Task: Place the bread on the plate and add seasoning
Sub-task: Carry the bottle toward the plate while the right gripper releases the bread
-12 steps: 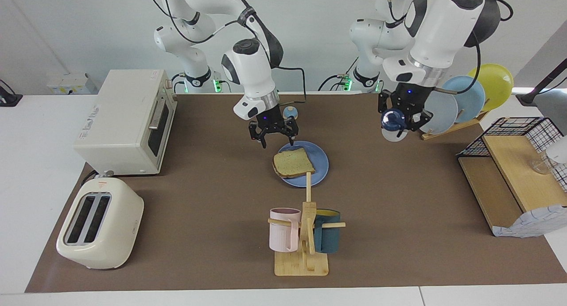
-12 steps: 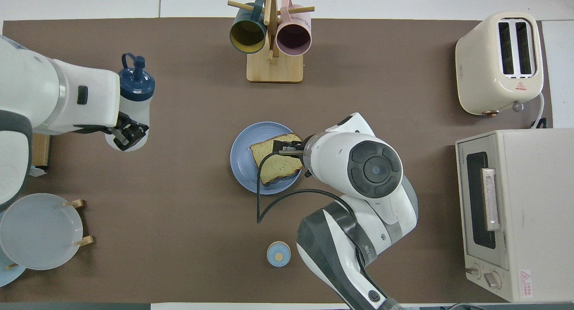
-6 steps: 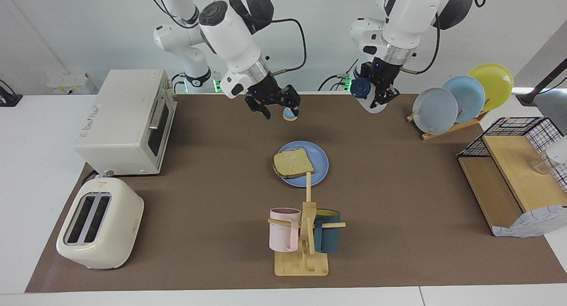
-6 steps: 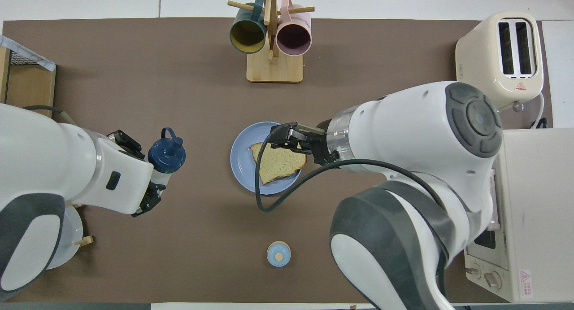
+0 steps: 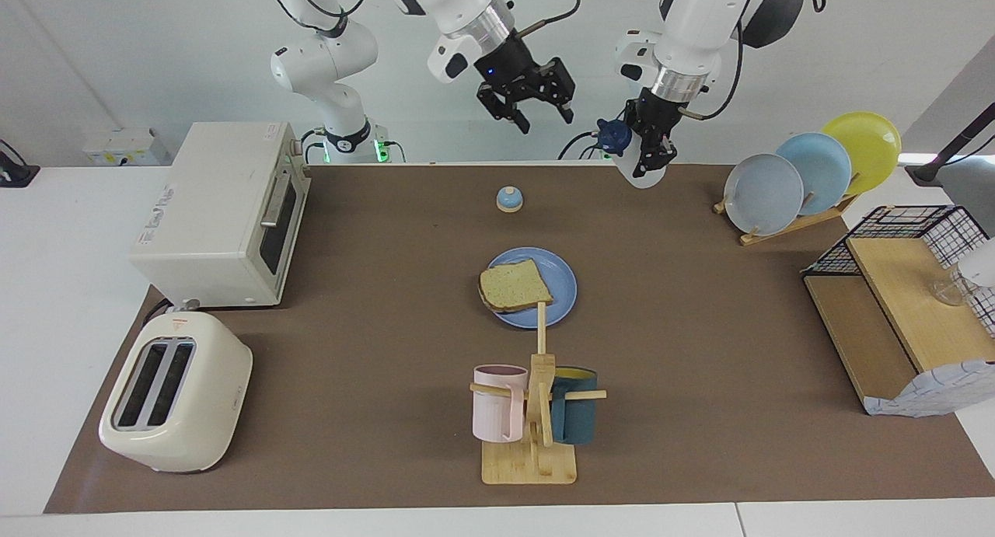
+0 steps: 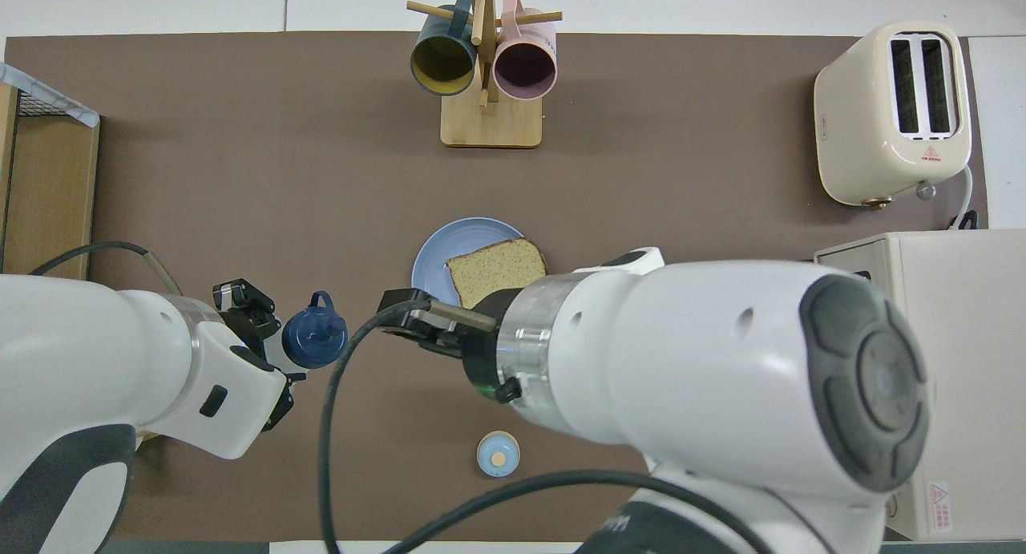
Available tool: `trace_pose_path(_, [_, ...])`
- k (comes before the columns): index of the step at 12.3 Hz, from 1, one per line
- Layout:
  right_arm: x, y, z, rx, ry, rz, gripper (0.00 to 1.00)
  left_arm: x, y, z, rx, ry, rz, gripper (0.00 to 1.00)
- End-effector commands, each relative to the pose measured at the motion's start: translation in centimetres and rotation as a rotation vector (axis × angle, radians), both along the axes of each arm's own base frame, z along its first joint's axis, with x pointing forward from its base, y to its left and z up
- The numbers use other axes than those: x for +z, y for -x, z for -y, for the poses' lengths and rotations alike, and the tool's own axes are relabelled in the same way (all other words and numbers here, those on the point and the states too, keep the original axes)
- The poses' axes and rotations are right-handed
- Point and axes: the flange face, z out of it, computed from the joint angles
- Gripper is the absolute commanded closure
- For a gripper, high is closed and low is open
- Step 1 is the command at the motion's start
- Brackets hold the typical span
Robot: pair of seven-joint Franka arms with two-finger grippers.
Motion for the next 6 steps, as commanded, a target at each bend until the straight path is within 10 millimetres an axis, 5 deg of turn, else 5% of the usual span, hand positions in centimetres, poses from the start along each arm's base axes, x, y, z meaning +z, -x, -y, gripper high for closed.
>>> trace_pose_path(1, [0.29,0.43,-1.96,-0.035,-0.031,0.011,0.23,-0.35,1.57,0.43,-0.024,0.058,0.019,1.00])
trace_pose_path(6, [0.07,0.50,-2.68,-0.018,0.010,0.090,0.42,-0.25,1.62,0.66,-0.017,0.087,0.011,1.00])
